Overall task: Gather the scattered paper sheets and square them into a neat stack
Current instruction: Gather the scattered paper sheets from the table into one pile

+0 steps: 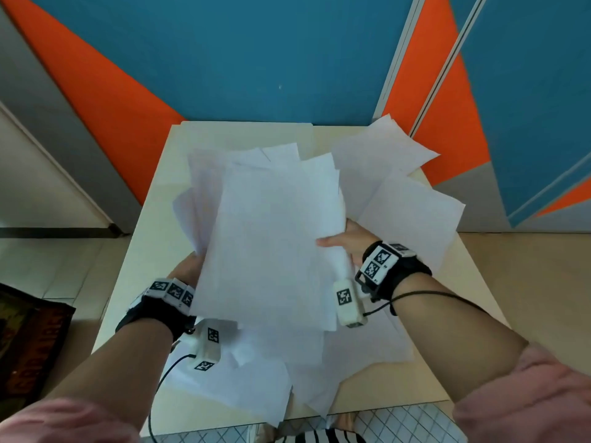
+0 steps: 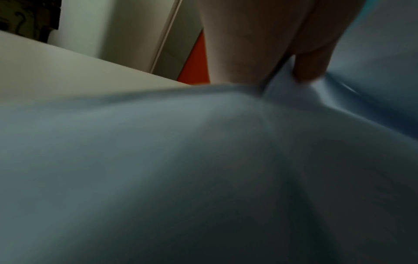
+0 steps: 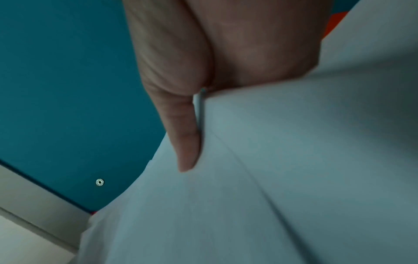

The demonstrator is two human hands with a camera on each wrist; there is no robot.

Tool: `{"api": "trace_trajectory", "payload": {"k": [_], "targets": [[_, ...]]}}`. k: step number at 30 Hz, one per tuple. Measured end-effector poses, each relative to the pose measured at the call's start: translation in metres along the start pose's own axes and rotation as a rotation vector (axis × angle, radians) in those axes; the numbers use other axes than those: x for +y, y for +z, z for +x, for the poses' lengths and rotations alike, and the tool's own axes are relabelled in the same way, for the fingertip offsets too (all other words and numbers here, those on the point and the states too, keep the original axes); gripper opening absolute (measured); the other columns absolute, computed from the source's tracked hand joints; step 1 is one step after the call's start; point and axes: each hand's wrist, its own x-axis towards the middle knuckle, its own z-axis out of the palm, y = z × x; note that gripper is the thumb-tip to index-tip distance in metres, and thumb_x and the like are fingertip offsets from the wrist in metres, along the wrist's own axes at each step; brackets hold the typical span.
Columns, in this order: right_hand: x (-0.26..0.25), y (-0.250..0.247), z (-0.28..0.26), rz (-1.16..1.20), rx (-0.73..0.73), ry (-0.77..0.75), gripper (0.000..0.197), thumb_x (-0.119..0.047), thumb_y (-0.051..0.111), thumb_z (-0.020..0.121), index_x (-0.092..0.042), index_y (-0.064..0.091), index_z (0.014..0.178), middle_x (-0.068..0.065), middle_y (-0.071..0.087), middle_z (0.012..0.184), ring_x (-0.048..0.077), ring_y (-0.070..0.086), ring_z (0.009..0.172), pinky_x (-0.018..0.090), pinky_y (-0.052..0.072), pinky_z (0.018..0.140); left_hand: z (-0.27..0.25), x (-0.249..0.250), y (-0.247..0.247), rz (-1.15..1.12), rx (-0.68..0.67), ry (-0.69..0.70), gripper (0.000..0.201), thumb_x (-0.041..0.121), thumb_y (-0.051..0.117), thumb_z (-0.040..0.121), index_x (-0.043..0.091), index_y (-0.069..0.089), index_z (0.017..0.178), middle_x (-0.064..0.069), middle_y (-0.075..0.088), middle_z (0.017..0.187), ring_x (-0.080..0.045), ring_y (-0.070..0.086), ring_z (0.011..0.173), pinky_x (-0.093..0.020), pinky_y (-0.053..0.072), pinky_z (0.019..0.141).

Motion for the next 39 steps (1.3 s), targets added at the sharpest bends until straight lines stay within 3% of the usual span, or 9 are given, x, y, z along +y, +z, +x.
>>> {"api": "trace_trajectory", "payload": {"k": [2,4,8,10,16,21,28,35,39], "targets": [[0.01,0.005,0.006,0.005,0.014,0.003,0.06,0.006,0.074,0.069,0.002,0.052,0.125,0.015,0.059,0.126,0.028,0.058,0.111,0.043,0.046,0.098,0.002,-0.005,-0.001,-0.2,-0.117,-0.062,0.065,0.069,0.028,0.086,0.019,0.062,0.109,-0.015,0.065,0.109,-0.032,0.06,0.101,-0.037,0.046,0.075],[0.017,0.011,0.008,0.001,0.023,0.007,0.063,0.0,0.078,0.066,-0.002,0.054,0.125,0.016,0.061,0.126,0.029,0.059,0.114,0.048,0.044,0.102,0.005,-0.009,0.001,-0.213,-0.196,-0.12,0.06,0.072,0.032,0.082,0.025,0.061,0.105,-0.009,0.066,0.1,-0.027,0.06,0.093,-0.037,0.045,0.075],[0.022,0.02,0.006,-0.102,0.016,0.014,0.034,-0.025,0.071,0.079,-0.014,0.061,0.11,0.005,0.065,0.116,0.024,0.06,0.109,0.037,0.046,0.099,0.014,-0.024,0.0,-0.047,-0.093,-0.013,0.052,0.014,0.073,0.077,-0.005,0.056,0.122,-0.021,0.064,0.108,-0.033,0.06,0.098,-0.046,0.047,0.093],[0.028,0.013,0.003,-0.23,0.106,0.028,0.024,-0.041,0.059,0.085,-0.02,0.058,0.097,0.001,0.065,0.108,0.024,0.06,0.105,0.032,0.049,0.087,0.022,-0.029,-0.006,-0.011,-0.002,-0.012,0.055,0.011,0.075,0.073,-0.01,0.054,0.12,-0.027,0.063,0.114,-0.037,0.062,0.098,-0.049,0.047,0.095],[0.078,-0.042,-0.011,-0.764,0.464,0.515,0.121,-0.055,0.079,0.058,-0.017,0.007,0.148,0.018,0.016,0.151,0.037,0.021,0.14,0.049,0.029,0.111,0.022,-0.036,-0.027,0.1,0.186,0.02,0.047,0.013,0.065,0.084,-0.01,0.05,0.122,-0.026,0.063,0.104,-0.029,0.053,0.079,-0.035,0.039,0.076],[0.1,-0.042,-0.01,-0.869,0.421,0.56,0.143,-0.046,0.086,0.052,-0.014,-0.018,0.146,0.019,0.013,0.151,0.038,0.016,0.14,0.054,0.025,0.111,0.024,-0.041,-0.04,0.107,0.229,-0.011,0.05,0.018,0.066,0.084,-0.007,0.051,0.124,-0.03,0.058,0.123,-0.043,0.055,0.112,-0.04,0.042,0.086],[0.099,-0.046,-0.01,-0.672,0.42,0.512,0.1,-0.016,0.079,0.07,0.0,0.013,0.144,0.017,0.034,0.148,0.033,0.037,0.134,0.04,0.037,0.106,0.019,-0.045,-0.04,0.093,0.221,0.006,0.046,0.016,0.064,0.086,-0.009,0.052,0.122,-0.028,0.059,0.107,-0.025,0.048,0.063,-0.039,0.04,0.08],[0.081,-0.072,-0.012,-0.56,0.428,0.384,0.062,-0.014,0.08,0.066,0.0,0.057,0.122,0.016,0.062,0.123,0.032,0.061,0.109,0.037,0.05,0.093,0.027,-0.05,-0.044,0.077,0.229,-0.007,0.049,0.018,0.066,0.084,-0.009,0.052,0.123,-0.03,0.058,0.121,-0.038,0.056,0.095,-0.036,0.037,0.079],[0.05,-0.089,-0.021,-0.632,0.509,0.255,0.05,-0.009,0.073,0.075,0.003,0.056,0.121,0.02,0.061,0.124,0.033,0.059,0.111,0.034,0.046,0.093,0.028,-0.051,-0.042,0.079,0.242,-0.012,0.049,0.017,0.065,0.084,-0.01,0.051,0.123,-0.031,0.058,0.121,-0.044,0.056,0.11,-0.036,0.037,0.079]]}}
